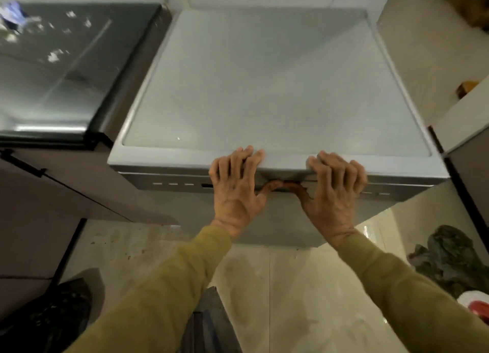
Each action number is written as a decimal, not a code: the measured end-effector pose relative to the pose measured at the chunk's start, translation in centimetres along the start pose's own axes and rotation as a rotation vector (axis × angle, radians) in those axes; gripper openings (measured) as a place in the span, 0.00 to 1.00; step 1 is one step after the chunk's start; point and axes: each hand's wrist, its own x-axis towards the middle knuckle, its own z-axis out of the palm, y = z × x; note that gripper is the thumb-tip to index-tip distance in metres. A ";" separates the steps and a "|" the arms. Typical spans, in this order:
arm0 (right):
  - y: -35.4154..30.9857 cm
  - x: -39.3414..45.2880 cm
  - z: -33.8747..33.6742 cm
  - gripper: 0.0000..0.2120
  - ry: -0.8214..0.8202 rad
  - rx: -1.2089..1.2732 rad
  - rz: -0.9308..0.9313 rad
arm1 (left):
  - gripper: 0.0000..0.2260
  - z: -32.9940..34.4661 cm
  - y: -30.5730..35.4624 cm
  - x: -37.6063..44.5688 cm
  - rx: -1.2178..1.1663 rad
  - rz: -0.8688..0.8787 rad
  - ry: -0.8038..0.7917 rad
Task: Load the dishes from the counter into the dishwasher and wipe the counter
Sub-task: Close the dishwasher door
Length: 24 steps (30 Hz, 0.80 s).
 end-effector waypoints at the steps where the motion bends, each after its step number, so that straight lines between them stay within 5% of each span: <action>1: -0.6 0.8 -1.2 0.28 -0.073 0.001 0.023 | 0.30 -1.4 0.8 0.3 -0.017 -0.047 -0.085; 8: -2.5 7.5 -8.5 0.21 -0.739 -0.010 0.075 | 0.39 -9.4 1.9 4.3 -0.087 -0.138 -0.814; 10: -2.6 9.6 -9.9 0.23 -0.947 0.014 0.119 | 0.38 -10.5 2.3 5.1 -0.105 -0.176 -0.911; 14: -3.2 11.5 -10.6 0.25 -1.132 -0.009 0.150 | 0.38 -10.8 2.8 5.1 -0.141 -0.237 -0.954; 24: -3.0 12.5 -11.2 0.23 -1.210 -0.024 0.124 | 0.40 -11.6 2.9 3.7 -0.060 -0.109 -0.905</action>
